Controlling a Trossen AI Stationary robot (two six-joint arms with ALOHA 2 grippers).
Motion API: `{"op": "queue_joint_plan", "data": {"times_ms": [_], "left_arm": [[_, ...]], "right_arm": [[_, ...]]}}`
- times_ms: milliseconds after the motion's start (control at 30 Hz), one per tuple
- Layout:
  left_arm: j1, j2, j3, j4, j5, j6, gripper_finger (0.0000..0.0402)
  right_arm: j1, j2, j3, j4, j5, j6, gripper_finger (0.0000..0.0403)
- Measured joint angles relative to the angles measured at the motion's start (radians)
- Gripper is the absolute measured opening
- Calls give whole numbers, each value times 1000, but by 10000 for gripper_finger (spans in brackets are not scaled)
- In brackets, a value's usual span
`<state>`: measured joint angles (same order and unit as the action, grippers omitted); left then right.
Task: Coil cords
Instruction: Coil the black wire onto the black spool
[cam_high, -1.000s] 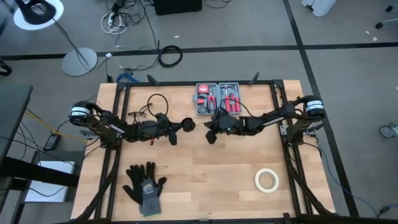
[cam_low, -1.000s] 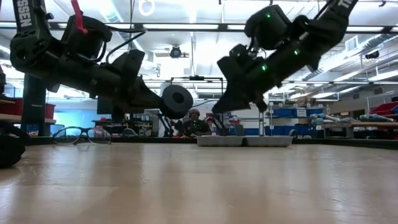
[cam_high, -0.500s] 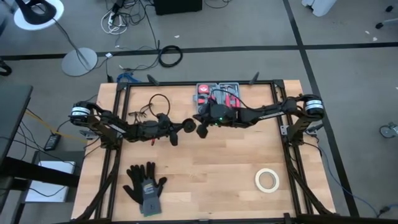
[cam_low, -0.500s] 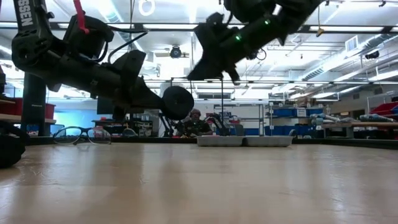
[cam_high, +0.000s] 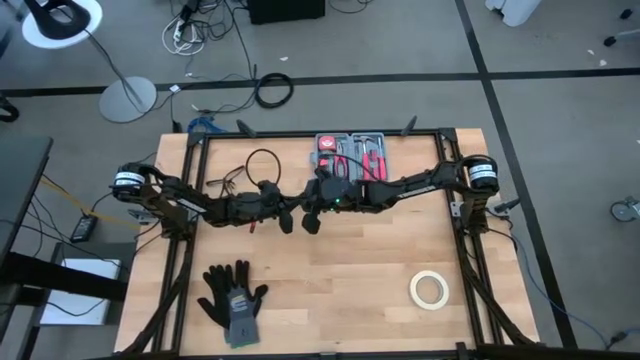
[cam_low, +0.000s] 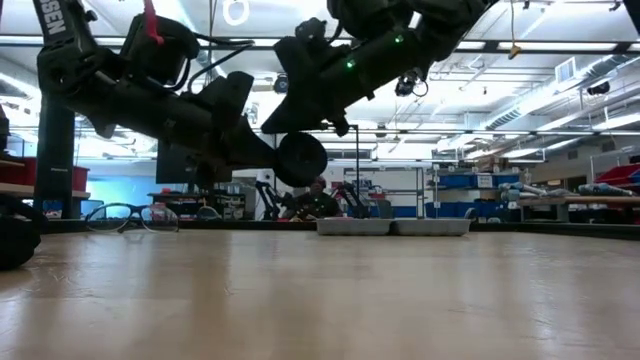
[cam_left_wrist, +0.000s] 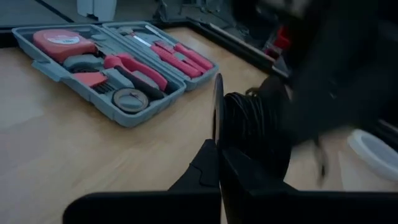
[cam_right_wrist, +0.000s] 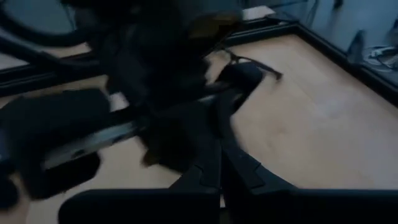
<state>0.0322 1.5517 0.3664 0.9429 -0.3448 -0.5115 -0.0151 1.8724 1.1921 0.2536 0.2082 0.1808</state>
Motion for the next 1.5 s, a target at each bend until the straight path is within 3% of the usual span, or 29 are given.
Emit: {"op": "queue_joint_plan", "data": {"times_ms": [267,567,900,1067,1167,1267,1367,1500], "left_arm": [[0,-1,0,84,-77,-42,0],[-2,-2,-12,129,-62,-41,0],[-2,-2,-45,166,-61,-43,0],[-2,-2,-45,169,-62,-42,0],[-2,-2,-45,176,-62,-42,0],[-2,-2,-45,182,-62,-37,0],[-2,-2,-45,185,-62,-22,0],[-2,-2,-44,194,-62,-20,0]], "right_arm": [[36,12,-3,-154,-3,0,16],[77,6,-19,-390,139,103,4],[135,-156,-301,-389,217,333,2],[167,-258,-534,-116,237,441,7],[181,-237,-679,257,248,444,11],[185,-131,-769,643,274,442,11],[183,2,-769,896,277,398,12],[182,175,-663,1012,271,334,26]]}}
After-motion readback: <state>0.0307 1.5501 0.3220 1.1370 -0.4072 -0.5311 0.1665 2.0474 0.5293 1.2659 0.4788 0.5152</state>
